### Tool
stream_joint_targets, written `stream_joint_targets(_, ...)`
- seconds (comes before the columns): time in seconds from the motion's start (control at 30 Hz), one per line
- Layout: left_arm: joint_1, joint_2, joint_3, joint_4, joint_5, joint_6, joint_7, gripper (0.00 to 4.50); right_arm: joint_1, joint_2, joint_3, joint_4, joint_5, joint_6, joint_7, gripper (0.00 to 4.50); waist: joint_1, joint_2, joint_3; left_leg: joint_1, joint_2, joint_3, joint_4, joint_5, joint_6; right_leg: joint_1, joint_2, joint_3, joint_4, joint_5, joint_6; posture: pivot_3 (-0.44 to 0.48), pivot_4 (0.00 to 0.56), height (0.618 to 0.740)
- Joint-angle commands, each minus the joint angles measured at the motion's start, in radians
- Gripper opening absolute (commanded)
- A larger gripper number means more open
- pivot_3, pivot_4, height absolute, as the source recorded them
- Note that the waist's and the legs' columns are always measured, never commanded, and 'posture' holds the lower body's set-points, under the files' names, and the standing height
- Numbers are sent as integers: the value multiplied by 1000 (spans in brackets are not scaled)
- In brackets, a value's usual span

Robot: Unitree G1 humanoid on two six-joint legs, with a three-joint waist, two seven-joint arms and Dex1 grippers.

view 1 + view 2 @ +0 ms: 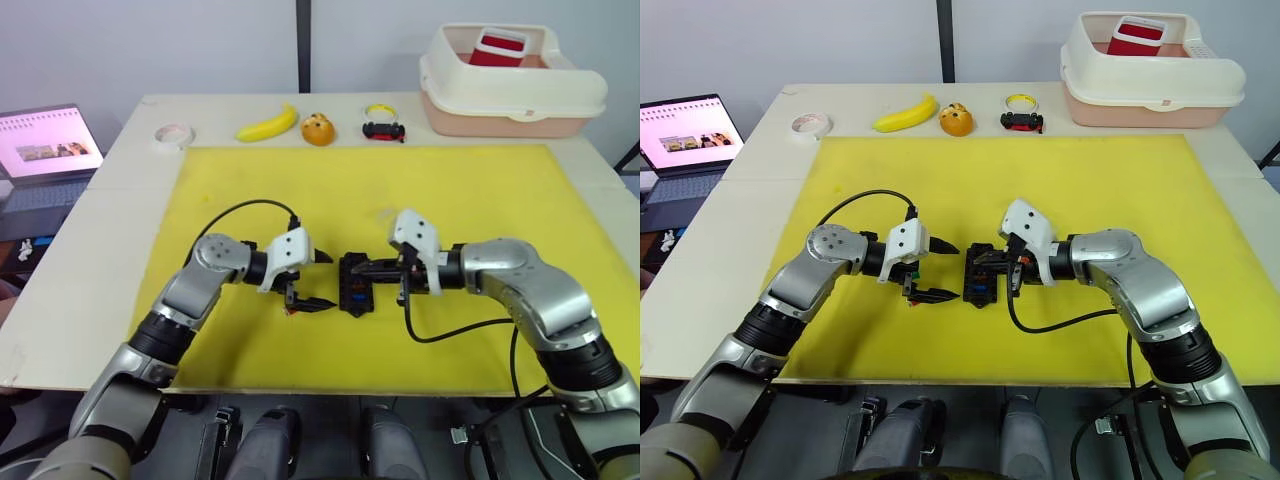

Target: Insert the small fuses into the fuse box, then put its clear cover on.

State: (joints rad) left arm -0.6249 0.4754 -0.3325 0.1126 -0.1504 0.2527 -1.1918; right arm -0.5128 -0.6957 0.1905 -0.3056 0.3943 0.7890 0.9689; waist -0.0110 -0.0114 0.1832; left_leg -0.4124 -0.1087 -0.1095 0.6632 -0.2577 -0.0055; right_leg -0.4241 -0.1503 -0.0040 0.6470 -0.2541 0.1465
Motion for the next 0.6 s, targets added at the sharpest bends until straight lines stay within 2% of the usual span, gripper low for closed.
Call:
stream_joint_targets(0.03,-2,9,14,-43,-6,1,1,4500,10,1,25,16,-21,-25,1,22,0,0,0,0,0,0,0,0,0,0,0,0,0,0,0,0,150,740)
stream_joint_targets(0.33,-1,11,16,-48,-6,7,3,4500,49,-41,83,31,-59,-69,46,22,2,0,-1,2,0,0,0,0,0,2,0,0,0,0,0,0,150,740)
stream_joint_targets(0.6,-9,9,16,-39,-5,2,3,4500,30,-51,115,54,-92,-75,45,22,2,0,-1,2,0,0,0,0,0,2,0,0,0,0,0,0,150,740)
